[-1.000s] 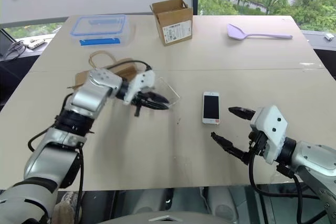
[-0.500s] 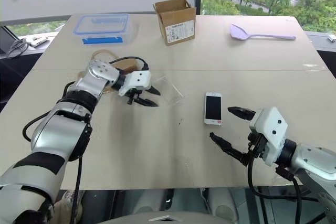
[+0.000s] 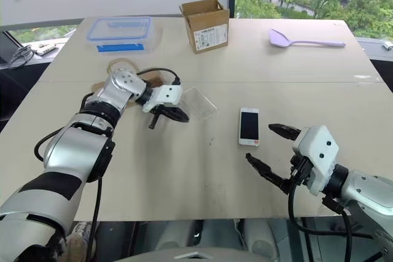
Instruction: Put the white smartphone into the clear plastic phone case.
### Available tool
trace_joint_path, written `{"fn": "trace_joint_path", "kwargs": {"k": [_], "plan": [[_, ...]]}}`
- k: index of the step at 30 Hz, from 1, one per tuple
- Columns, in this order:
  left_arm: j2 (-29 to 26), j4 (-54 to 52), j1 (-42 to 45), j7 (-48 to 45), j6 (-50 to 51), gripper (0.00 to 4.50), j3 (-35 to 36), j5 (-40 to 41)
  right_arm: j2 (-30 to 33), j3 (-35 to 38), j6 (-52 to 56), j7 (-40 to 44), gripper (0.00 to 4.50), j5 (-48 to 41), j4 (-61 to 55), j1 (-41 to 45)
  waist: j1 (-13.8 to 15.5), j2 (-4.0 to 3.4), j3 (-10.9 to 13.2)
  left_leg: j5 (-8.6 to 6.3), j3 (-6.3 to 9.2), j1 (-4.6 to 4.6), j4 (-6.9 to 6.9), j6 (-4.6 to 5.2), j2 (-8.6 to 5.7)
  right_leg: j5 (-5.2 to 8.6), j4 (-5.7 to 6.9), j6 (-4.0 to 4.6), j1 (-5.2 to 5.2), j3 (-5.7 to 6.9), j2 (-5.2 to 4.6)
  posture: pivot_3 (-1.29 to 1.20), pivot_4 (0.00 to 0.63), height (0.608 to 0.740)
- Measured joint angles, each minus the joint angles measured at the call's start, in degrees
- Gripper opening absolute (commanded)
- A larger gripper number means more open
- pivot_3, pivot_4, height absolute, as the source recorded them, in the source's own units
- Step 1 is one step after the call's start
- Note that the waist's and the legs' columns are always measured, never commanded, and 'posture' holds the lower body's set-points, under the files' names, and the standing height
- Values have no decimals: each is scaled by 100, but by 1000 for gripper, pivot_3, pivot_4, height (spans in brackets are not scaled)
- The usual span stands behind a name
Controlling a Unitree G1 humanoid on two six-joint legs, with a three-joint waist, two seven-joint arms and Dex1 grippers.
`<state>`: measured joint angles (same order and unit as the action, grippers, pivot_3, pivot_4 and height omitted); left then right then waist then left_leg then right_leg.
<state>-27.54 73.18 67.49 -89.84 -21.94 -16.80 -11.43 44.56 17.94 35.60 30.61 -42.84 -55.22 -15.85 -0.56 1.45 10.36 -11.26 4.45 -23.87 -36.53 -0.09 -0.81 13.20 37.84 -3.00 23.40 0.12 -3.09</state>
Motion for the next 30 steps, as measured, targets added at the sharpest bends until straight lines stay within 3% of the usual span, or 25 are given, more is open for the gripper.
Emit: {"fn": "trace_joint_path", "kwargs": {"k": [10, 13, 16, 18, 24, 30], "plan": [[-63, -1014, -5, -239, 1455, 43, -175, 1130, -4, -137, 0, -18, 4500, 0, 33, 166, -20, 0, 0, 0, 2, 1, 0, 0, 2, 0, 2, 0, 0, 0, 1, 0, 150, 740], [-87, -986, 109, -241, 1769, 707, -284, 1276, 0, -203, 6, 19, 4500, -2, 173, 393, -25, 3, 2, 0, 3, 2, 0, 0, 2, 0, 2, 0, 0, 1, 4, 0, 150, 740], [-162, -838, 499, -241, 1630, 1997, -527, 1205, 12, -227, 35, 41, 4500, -35, 275, 621, -17, 6, 4, 0, 4, -1, 0, 0, 1, 1, 1, 0, 1, 2, 4, 0, 150, 740], [-178, -760, 678, -240, 1523, 2550, -560, 1133, 18, -229, 45, 53, 4500, -45, 307, 660, -15, 6, 4, 0, 2, -1, 1, 0, 0, 1, 0, 1, 1, 2, 2, 0, 150, 740], [-192, -229, 1134, -90, 991, 2550, -1035, 47, 196, -224, 168, 325, 4500, -338, 479, 823, -18, 8, 5, -1, 2, -3, 2, 1, 0, 1, -1, 1, 2, 0, 2, 0, 150, 740], [-52, 10, 1226, -130, 666, 2550, -1174, -544, 512, -148, 216, 670, 4500, -544, 824, 1080, -16, 9, 7, -1, 2, -4, 2, 2, 0, 1, -2, 1, 3, 0, 1, 0, 150, 740]]}}
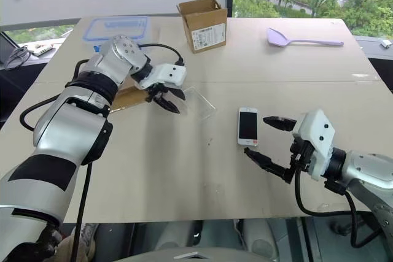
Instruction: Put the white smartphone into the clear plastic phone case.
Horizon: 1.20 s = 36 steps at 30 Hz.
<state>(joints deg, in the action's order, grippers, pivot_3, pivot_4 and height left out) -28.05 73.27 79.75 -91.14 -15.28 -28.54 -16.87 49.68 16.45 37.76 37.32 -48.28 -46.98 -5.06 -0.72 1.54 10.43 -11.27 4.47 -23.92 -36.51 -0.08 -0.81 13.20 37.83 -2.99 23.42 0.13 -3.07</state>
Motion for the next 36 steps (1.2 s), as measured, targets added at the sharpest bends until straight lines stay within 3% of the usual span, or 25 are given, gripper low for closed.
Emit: {"fn": "trace_joint_path", "kwargs": {"k": [19, 25, 31, 36], "plan": [[445, 227, -109, 1485, -776, 2550, -305, -1186, 64, 118, 71, -60, 4500, -139, -47, -180, 5, 2, 1, -1, 0, 3, 0, 2, -1, -1, 4, -2, 0, 0, -1, 0, 150, 740], [469, 296, -143, 1491, -751, 85, -265, -1228, 68, 395, 68, 11, 4500, -137, -46, -369, 28, 0, -1, -1, 2, 11, -9, 3, 0, -1, 12, -2, -7, 1, 0, 0, 150, 740], [479, 294, -202, 1318, -529, 29, 14, -1106, 69, 475, 61, 49, 4500, -122, -50, -496, 12, 0, -1, -1, 0, 8, -14, 3, 0, -1, 10, -2, -9, 0, -1, 0, 150, 740], [513, 287, -282, 517, -38, 29, 384, -765, 67, 484, 27, 44, 4500, -66, -65, -587, 7, 1, 0, -4, 0, 2, -13, 6, -2, -1, 4, -2, -8, 1, -1, 0, 150, 740]]}}
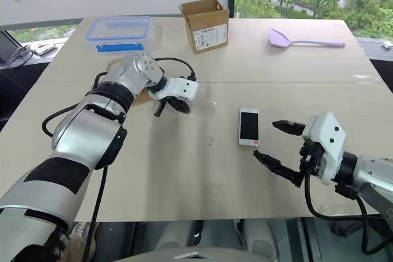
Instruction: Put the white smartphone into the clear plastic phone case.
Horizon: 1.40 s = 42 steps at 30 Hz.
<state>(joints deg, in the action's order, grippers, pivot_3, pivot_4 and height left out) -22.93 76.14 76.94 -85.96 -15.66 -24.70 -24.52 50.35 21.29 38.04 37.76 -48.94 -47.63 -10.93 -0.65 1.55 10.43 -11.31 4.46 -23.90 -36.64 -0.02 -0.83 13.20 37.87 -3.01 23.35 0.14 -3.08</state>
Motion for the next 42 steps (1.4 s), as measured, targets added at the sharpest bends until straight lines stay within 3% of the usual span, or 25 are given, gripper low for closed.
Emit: {"fn": "trace_joint_path", "kwargs": {"k": [8, 11, 19, 28, 42], "plan": [[-17, -174, -8, -615, 611, 29, 56, 392, -16, 7, -83, 0, 4500, 100, -2, -69, -6, 1, 1, -1, 2, -1, 0, 1, 1, 0, 1, 0, 1, 1, 1, 0, 150, 740], [-24, -722, -177, -626, 969, 29, -205, 673, -93, 64, -94, -1, 4500, 118, -46, -254, 1, 1, 1, -1, 3, -1, 0, 1, 3, 0, 2, 0, 1, 0, -1, 0, 150, 740], [-415, -4025, -1549, -625, 3244, 29, -748, 1508, -357, 199, -159, -192, 4500, 272, -281, -624, 1, -5, -2, -1, 4, 4, 1, 1, 12, 1, 4, 2, 1, -2, -3, 0, 150, 740], [-634, -6276, -2220, -595, 4996, 29, -859, 1826, -549, 189, -208, -357, 4500, 422, -520, -886, -13, -6, -2, -1, 3, 6, 2, 1, 11, 3, 4, 4, 1, -3, -1, 0, 150, 740], [-1155, -7331, -2692, 144, 5915, 29, -858, 2017, -628, -56, -65, -866, 4500, 533, -649, -745, -12, -6, -2, -1, 1, 8, 1, 1, 11, 13, 3, 20, 1, -4, -1, 0, 150, 740]]}}
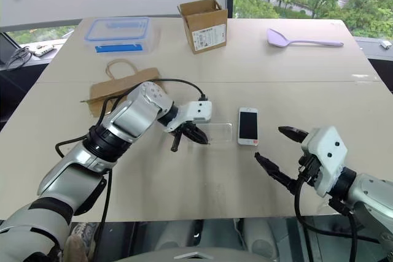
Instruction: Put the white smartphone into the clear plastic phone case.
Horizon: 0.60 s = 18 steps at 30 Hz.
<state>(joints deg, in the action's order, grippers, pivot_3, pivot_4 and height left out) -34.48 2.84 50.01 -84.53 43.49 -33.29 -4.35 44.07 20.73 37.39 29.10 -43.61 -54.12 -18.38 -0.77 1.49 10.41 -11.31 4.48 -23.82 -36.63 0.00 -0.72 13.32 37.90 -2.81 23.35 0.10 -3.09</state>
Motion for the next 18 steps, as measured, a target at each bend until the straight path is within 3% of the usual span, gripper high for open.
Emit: {"fn": "trace_joint_path", "kwargs": {"k": [4, 5, 7, 8, 12, 15, 18], "plan": [[-152, -13, -86, 66, -43, 29, -7, 9, 10, -245, 146, -157, 4500, 39, 32, 288, 14, -1, -1, 0, 1, -1, -1, 0, 0, 2, 0, 4, 0, 2, 0, 0, 150, 740], [-135, -13, -87, 95, -55, 273, -7, 14, 9, -297, 228, -212, 4500, 2, 47, 375, 23, -1, -1, 0, 1, -1, -1, 0, -1, 2, 0, 4, 0, 1, -3, 0, 150, 740], [-85, -3, -84, 119, -91, 862, -2, 70, -72, -494, 557, -478, 4500, -266, 168, 760, 19, 1, 0, 0, 0, -3, -2, 0, -1, 2, -2, 4, 0, 0, -3, 0, 150, 740], [-60, -7, -80, 102, -144, 1433, -2, 144, -168, -658, 743, -673, 4500, -343, 252, 984, 17, 0, 1, 0, -1, -2, -2, 0, -1, 2, -2, 5, 0, -1, -5, 0, 150, 740], [-85, -36, -91, 109, -169, 2815, 101, 314, -375, -1036, 1095, -1144, 4500, -312, 418, 1346, 3, -1, 1, 0, 1, -3, 2, 0, 0, 2, -1, 6, 4, 0, -2, 0, 150, 740], [-92, -251, -183, 259, -179, 4313, 475, 602, -642, -1542, 1350, -1539, 4500, -136, 511, 1620, 1, -2, 1, 0, 3, -2, 10, 0, 1, 2, 0, 6, 6, 0, -2, 0, 150, 740], [-86, -420, -393, 487, -164, 4436, 1023, 967, -924, -1922, 1536, -1924, 4500, 132, 619, 1955, -17, -3, 1, 0, -3, -3, 11, 0, 1, 2, 0, 5, 10, -4, -2, 0, 150, 740]]}}
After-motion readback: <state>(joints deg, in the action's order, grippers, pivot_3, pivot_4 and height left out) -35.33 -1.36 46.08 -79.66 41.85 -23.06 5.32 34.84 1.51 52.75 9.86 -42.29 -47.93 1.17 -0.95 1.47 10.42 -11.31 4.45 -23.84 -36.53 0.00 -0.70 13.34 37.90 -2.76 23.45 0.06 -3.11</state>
